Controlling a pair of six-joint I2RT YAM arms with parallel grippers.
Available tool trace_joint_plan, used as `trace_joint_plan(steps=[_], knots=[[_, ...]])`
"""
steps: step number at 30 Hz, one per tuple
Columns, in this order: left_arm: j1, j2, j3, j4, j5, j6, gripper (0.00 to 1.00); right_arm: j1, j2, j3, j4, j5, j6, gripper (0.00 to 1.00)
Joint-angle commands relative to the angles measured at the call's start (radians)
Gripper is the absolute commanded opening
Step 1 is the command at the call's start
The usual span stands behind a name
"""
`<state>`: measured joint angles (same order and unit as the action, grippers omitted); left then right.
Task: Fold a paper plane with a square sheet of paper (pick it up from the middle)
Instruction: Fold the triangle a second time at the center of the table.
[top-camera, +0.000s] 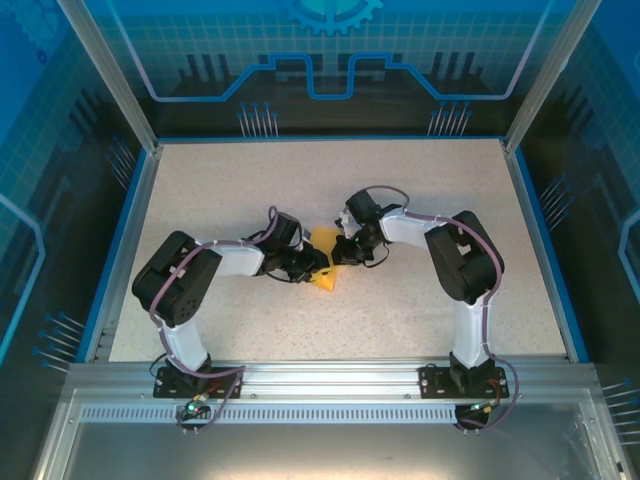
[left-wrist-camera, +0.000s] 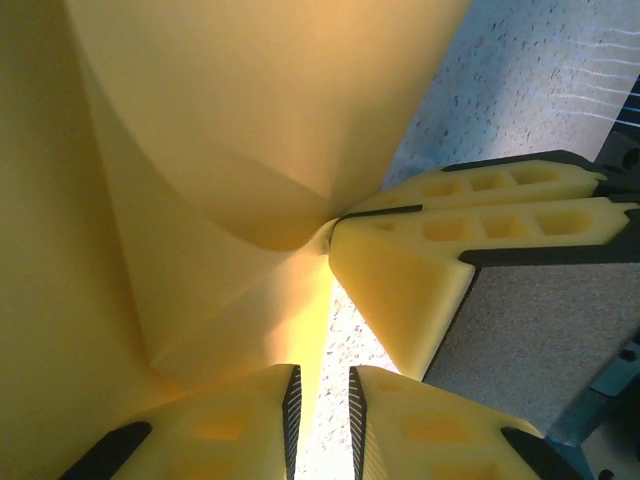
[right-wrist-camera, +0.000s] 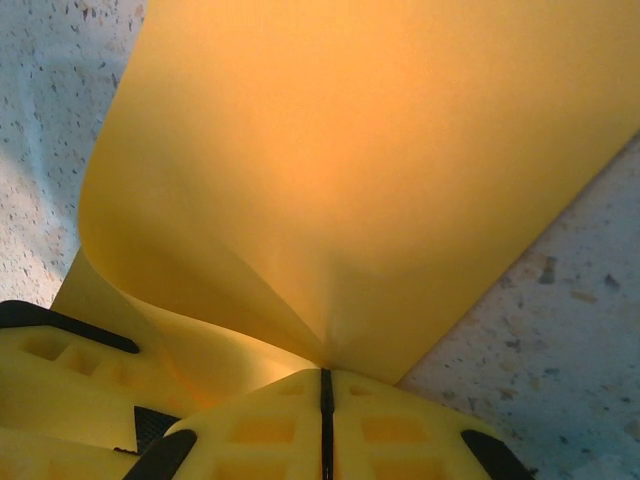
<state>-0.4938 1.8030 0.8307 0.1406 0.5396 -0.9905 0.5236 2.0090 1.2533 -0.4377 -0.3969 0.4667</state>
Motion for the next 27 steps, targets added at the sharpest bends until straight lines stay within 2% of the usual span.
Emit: trace_joint_plan(steps=[1, 13, 27], knots=[[-0.005, -0.013, 0.024, 0.012, 0.017, -0.01, 0.24, 0.015, 0.039, 0.017, -0.038, 0.036, -0.019, 0.09], [-0.006, 0.006, 0.042, -0.106, -0.102, 0.001, 0.24, 0.015, 0.043, 0.016, -0.045, 0.046, -0.022, 0.1], [-0.009, 0.016, 0.04, -0.152, -0.137, 0.004, 0.24, 0.015, 0.05, 0.021, -0.041, 0.045, -0.017, 0.1]])
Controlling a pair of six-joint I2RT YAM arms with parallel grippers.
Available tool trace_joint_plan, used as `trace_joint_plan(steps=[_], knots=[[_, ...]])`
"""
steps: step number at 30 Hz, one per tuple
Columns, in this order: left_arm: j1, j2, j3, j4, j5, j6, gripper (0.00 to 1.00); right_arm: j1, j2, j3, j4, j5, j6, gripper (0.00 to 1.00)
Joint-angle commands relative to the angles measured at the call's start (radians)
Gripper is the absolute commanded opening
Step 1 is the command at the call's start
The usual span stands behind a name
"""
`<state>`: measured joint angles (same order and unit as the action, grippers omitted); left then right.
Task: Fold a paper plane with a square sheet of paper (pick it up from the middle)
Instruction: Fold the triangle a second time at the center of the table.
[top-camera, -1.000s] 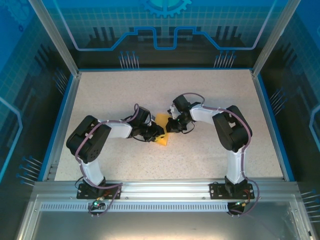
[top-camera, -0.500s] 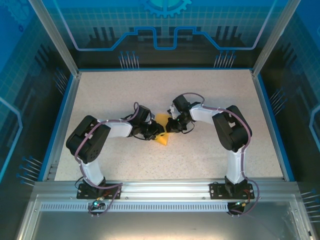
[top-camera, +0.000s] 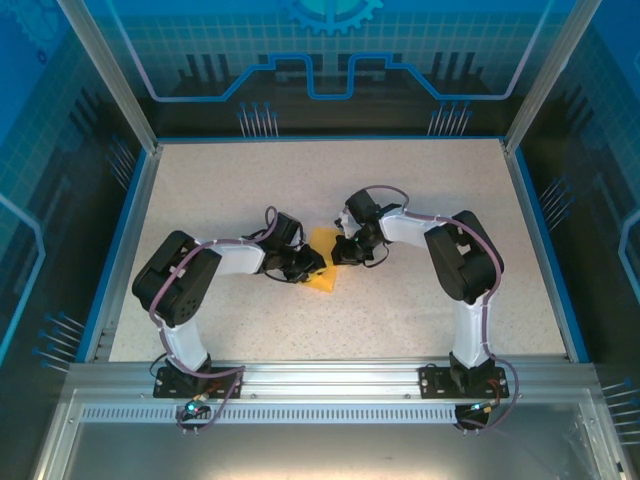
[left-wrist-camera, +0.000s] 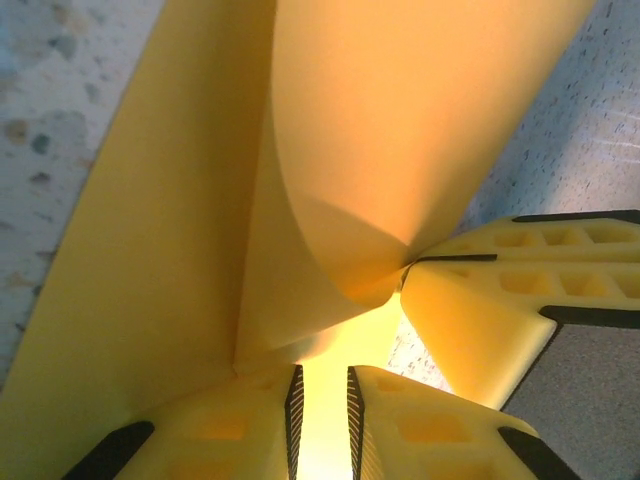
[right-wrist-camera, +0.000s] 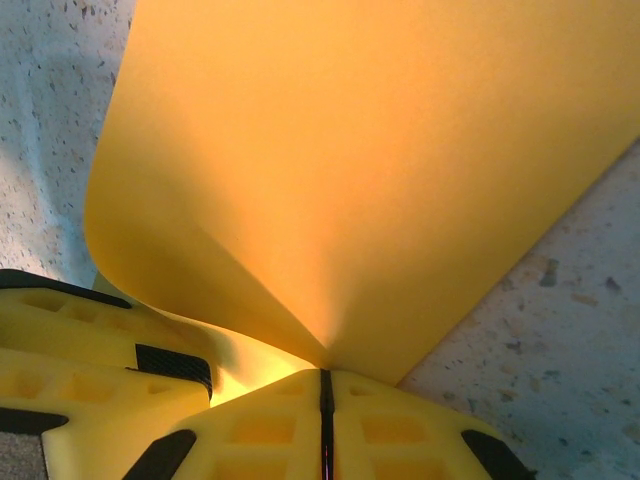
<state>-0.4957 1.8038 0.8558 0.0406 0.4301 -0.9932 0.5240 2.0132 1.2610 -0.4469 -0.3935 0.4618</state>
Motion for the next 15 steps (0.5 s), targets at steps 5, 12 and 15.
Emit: trace_joint_plan(steps=[5, 12, 15], knots=[[-0.013, 0.02, 0.026, -0.087, -0.042, 0.015, 0.24, 0.014, 0.043, 0.021, -0.033, 0.038, -0.009, 0.12], [-0.021, 0.037, 0.061, -0.2, -0.098, 0.028, 0.23, 0.014, -0.023, 0.019, -0.033, 0.046, 0.017, 0.22], [-0.022, 0.04, 0.062, -0.226, -0.12, 0.021, 0.22, 0.011, -0.083, 0.006, -0.025, 0.07, 0.035, 0.28]])
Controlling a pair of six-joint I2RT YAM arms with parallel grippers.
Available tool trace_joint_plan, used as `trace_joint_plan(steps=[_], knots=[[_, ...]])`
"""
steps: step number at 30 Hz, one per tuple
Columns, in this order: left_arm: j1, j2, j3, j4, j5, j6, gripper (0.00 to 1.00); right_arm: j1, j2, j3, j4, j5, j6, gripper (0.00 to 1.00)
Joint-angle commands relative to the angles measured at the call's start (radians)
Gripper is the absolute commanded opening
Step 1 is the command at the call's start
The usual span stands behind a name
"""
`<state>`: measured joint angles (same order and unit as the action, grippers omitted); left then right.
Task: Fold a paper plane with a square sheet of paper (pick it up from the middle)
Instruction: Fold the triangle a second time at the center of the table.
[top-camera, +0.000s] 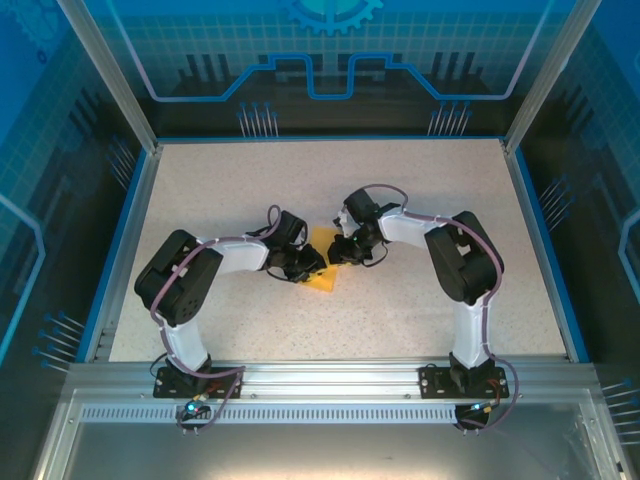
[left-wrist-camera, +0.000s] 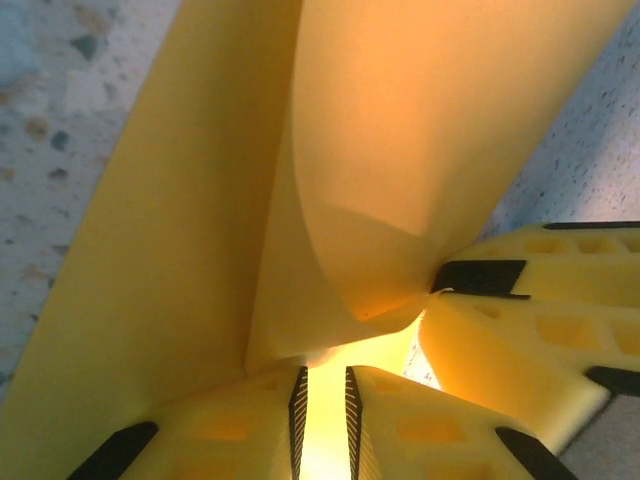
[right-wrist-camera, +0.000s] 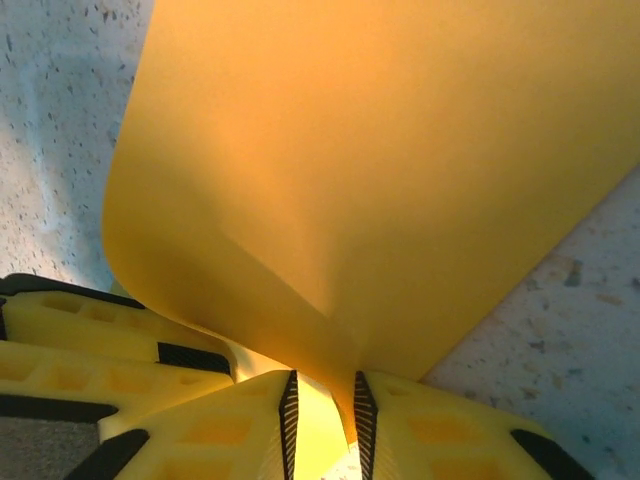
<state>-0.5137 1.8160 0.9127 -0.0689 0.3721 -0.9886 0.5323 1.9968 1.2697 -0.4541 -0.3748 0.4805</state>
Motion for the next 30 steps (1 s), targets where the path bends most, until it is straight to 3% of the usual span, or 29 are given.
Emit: trace_joint_plan(steps=[1, 6, 12, 19, 30], knots=[[-0.004, 0.028, 0.004, -0.121, -0.068, 0.012, 0.22, 0.002, -0.092, -0.013, -0.014, 0.069, 0.023, 0.3], [-0.007, 0.036, 0.003, -0.136, -0.083, -0.001, 0.2, 0.004, -0.192, -0.066, -0.014, 0.132, 0.04, 0.32], [-0.013, 0.048, 0.009, -0.137, -0.091, -0.014, 0.2, 0.056, -0.228, -0.135, 0.011, 0.085, 0.08, 0.21], [-0.014, 0.05, 0.005, -0.137, -0.098, -0.027, 0.18, 0.103, -0.216, -0.194, 0.09, -0.013, 0.148, 0.11], [-0.013, 0.054, -0.007, -0.13, -0.105, -0.068, 0.18, 0.149, -0.153, -0.208, 0.136, -0.058, 0.175, 0.1]])
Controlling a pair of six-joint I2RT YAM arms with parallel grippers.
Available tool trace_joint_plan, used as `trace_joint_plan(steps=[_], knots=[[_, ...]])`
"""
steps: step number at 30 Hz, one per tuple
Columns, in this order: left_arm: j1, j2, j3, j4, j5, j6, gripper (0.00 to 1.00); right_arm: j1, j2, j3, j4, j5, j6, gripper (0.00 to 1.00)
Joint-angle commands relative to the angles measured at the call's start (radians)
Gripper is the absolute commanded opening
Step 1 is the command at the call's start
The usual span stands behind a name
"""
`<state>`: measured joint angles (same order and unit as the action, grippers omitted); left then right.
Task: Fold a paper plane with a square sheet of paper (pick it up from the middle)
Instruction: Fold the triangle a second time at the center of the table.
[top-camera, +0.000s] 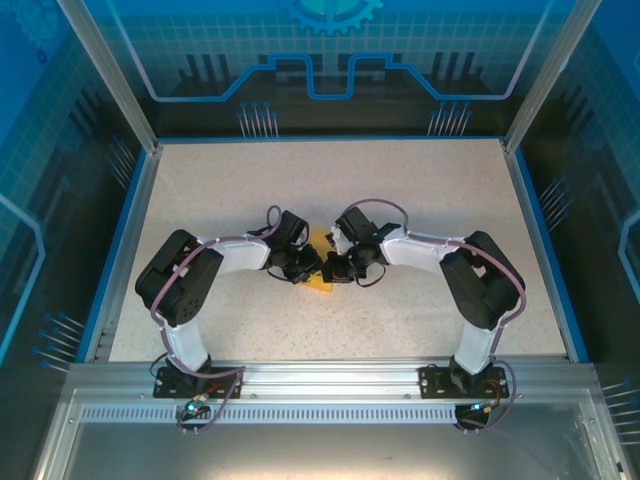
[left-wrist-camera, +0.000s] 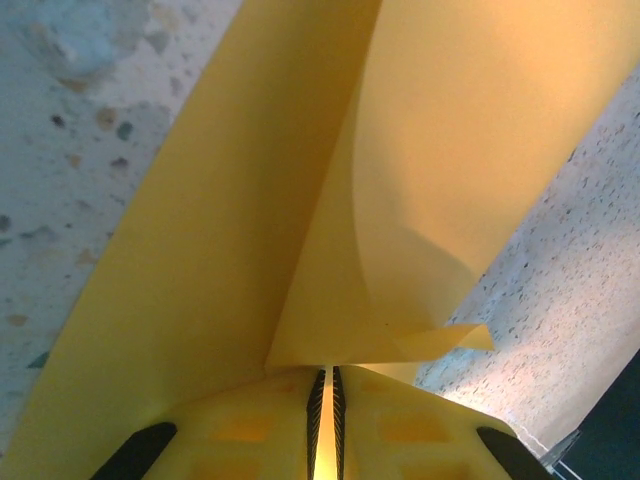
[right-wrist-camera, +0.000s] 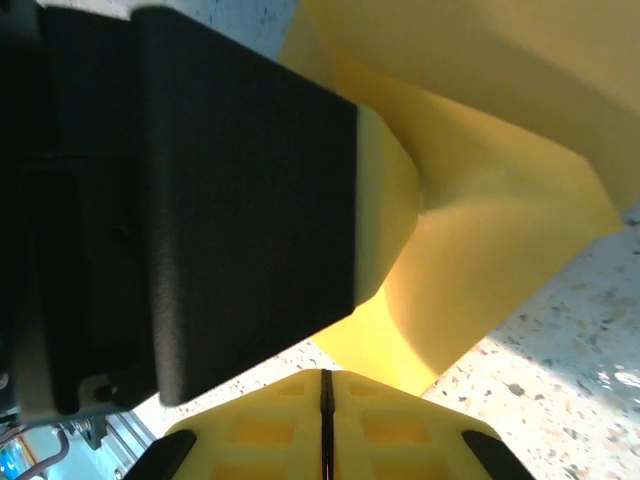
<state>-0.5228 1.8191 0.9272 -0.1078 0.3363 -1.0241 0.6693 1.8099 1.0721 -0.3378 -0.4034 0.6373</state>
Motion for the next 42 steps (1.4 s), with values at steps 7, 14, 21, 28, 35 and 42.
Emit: trace_joint_plan(steps=[7, 14, 21, 28, 35, 42], knots=[[-0.005, 0.04, -0.026, -0.086, -0.069, -0.043, 0.18, 0.013, 0.067, -0.028, 0.013, 0.003, 0.01, 0.09], [-0.005, 0.026, -0.035, -0.086, -0.075, -0.046, 0.18, 0.011, 0.078, -0.033, 0.002, 0.027, 0.003, 0.09], [-0.004, 0.02, -0.04, -0.085, -0.077, -0.048, 0.18, 0.01, 0.087, -0.033, -0.009, 0.038, -0.011, 0.09], [-0.005, 0.013, -0.043, -0.083, -0.079, -0.047, 0.18, 0.009, 0.088, -0.029, 0.011, -0.01, -0.016, 0.11], [-0.005, -0.001, -0.053, -0.076, -0.077, -0.047, 0.18, -0.009, -0.005, -0.044, 0.026, 0.001, -0.017, 0.13], [-0.005, -0.007, -0.061, -0.066, -0.071, -0.054, 0.18, -0.01, 0.025, -0.049, 0.041, -0.001, -0.008, 0.13]])
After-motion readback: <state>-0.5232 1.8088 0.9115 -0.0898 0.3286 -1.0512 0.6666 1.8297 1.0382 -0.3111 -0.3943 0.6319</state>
